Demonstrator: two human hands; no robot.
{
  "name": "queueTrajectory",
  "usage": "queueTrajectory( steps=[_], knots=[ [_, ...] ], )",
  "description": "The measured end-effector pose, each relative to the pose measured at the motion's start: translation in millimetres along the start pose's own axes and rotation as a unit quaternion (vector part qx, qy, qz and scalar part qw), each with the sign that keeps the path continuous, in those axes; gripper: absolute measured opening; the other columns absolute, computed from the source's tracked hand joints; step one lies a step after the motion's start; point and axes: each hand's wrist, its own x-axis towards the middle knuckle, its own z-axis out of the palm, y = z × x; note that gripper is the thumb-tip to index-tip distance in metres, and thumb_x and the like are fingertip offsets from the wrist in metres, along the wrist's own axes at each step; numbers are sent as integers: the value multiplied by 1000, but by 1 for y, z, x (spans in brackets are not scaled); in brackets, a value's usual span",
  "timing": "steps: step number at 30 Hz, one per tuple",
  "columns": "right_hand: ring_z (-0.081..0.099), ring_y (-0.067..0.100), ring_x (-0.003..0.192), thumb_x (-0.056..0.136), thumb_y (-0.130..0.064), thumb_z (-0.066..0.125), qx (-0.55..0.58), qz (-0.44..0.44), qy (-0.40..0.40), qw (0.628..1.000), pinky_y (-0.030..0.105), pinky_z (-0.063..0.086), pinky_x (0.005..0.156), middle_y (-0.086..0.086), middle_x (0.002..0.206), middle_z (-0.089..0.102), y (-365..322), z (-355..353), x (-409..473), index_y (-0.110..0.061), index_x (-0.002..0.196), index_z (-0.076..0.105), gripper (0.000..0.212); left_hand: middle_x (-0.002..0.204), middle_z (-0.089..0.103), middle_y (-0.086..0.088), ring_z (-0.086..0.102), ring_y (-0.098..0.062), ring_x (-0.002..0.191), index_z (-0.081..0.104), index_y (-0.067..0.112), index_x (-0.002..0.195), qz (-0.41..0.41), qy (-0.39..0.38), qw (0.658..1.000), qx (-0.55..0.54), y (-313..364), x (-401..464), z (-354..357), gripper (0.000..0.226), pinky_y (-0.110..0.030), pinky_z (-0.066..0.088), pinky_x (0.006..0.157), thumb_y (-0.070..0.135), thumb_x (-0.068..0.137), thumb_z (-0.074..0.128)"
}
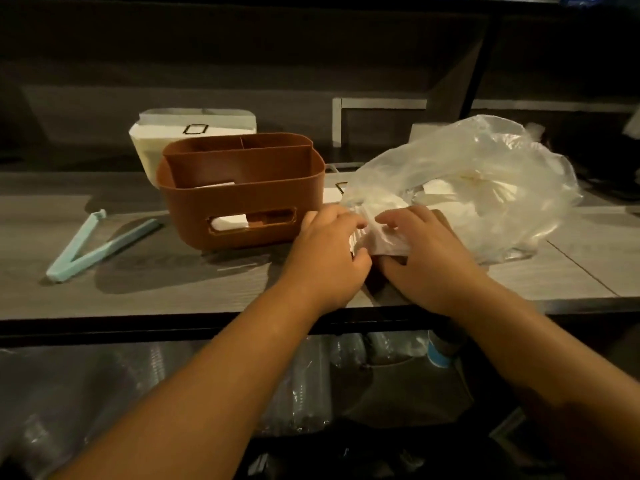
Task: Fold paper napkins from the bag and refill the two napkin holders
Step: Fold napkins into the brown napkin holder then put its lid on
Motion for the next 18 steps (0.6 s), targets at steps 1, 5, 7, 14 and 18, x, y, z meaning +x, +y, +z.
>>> queueTrajectory(
  steps=[1, 5, 7, 14, 18],
  knots=[
    [34, 16, 132, 90, -38, 63, 0, -1, 3, 1000, 38, 36, 110, -11, 140, 42, 1, 1, 0, -36, 140, 44, 54, 145, 40, 10, 34, -11, 133, 50, 30, 140, 1, -6, 1000, 0, -1, 0, 1, 48, -27, 32, 105, 24, 94, 60],
    [35, 17, 131, 93, -33, 60, -3, -6, 9, 1000, 39, 37, 110, -9, 139, 44, 4, 5, 2, -34, 140, 45, 50, 154, 33, 9, 42, -19, 134, 38, 32, 148, -16, -40, 999, -14, -1, -1, 3, 62, -39, 44, 108, 26, 91, 62],
    [38, 17, 127, 95, -30, 59, -4, -16, 23, 1000, 35, 38, 106, -8, 135, 48, 7, 8, 3, -31, 138, 48, 45, 156, 31, 8, 44, -19, 134, 36, 32, 149, -24, -47, 998, -24, 0, -1, 3, 65, -35, 44, 106, 23, 91, 63],
    [44, 12, 113, 99, -28, 53, 8, -43, 66, 997, 24, 33, 90, -7, 122, 55, 15, 12, 4, -27, 129, 57, 30, 152, 39, 6, 44, -17, 135, 45, 28, 146, -19, 11, 999, -42, 1, -2, 3, 63, -25, 40, 103, -3, 92, 58],
    [43, 7, 105, 101, -28, 51, 30, -50, 81, 995, 23, 32, 88, -7, 119, 56, 13, 11, 2, -25, 129, 58, 28, 143, 48, 4, 50, -15, 126, 54, 26, 139, -5, 40, 998, -39, 0, -3, 2, 59, -23, 45, 101, -9, 91, 56]
  ],
)
